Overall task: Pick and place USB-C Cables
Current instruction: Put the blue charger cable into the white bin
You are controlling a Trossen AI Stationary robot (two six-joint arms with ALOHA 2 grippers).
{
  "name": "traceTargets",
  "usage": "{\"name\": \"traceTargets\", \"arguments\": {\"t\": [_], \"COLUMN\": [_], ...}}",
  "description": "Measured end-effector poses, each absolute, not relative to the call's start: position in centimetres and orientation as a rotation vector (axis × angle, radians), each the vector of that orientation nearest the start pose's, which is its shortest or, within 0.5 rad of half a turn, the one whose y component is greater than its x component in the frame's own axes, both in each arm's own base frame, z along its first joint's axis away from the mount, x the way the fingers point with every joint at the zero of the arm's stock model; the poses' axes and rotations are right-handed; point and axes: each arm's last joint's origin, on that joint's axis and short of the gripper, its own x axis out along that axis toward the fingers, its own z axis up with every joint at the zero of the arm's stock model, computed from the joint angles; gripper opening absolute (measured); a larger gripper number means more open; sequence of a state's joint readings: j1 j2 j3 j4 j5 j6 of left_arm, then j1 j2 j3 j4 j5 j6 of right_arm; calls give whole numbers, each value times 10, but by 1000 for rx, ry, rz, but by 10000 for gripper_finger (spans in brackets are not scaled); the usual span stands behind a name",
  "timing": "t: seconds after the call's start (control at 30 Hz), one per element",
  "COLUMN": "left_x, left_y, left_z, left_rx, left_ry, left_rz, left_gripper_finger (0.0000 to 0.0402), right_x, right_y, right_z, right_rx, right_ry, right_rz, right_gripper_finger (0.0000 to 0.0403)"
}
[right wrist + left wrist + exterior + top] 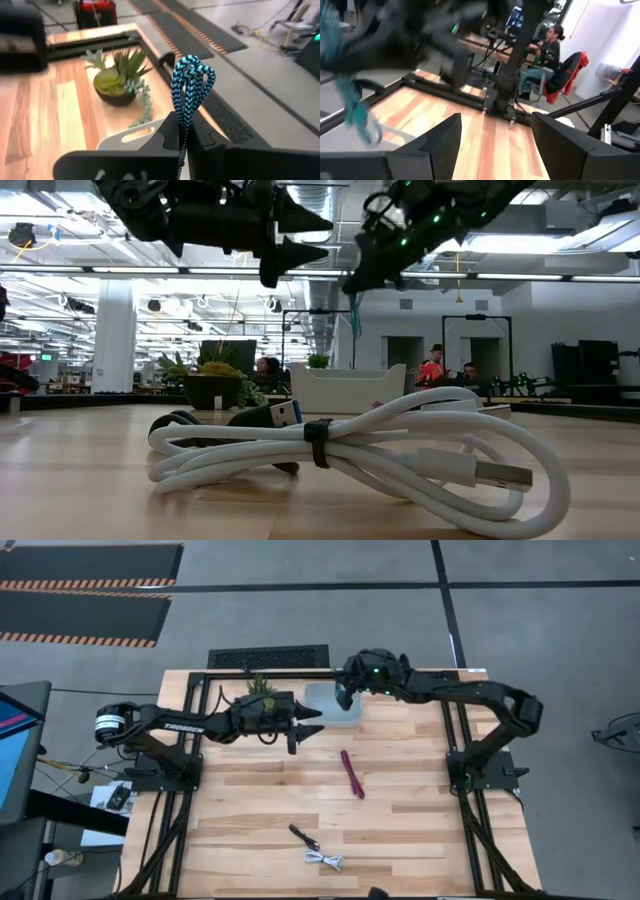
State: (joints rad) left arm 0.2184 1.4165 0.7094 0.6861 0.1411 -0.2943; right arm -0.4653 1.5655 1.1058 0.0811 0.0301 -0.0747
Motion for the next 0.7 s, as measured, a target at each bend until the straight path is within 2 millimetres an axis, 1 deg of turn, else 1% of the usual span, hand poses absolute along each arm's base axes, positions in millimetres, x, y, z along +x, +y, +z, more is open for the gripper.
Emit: {"name": "traceTargets", "arguments": {"t": [0.17,0.4,0.6,0.7], "left_x": [285,265,251,244], "left_y": [58,55,51,51], "left_z": [265,282,294,299], "left_rx": [-280,-269,-287,-295], "left_ry": [-30,-7,-11,-23], "left_rz": [39,66,76,97], "left_gripper_finger": [228,228,228,228], "right_x": [328,337,340,340], "right_y": [-167,-171,-175,-179], "right_z": [252,216,195,188], "right_rx": [22,27,32,35], "right_ry": [458,597,665,692], "right_rz": [-463,-446,-449,-452], "right_gripper_finger": [12,12,12,12]}}
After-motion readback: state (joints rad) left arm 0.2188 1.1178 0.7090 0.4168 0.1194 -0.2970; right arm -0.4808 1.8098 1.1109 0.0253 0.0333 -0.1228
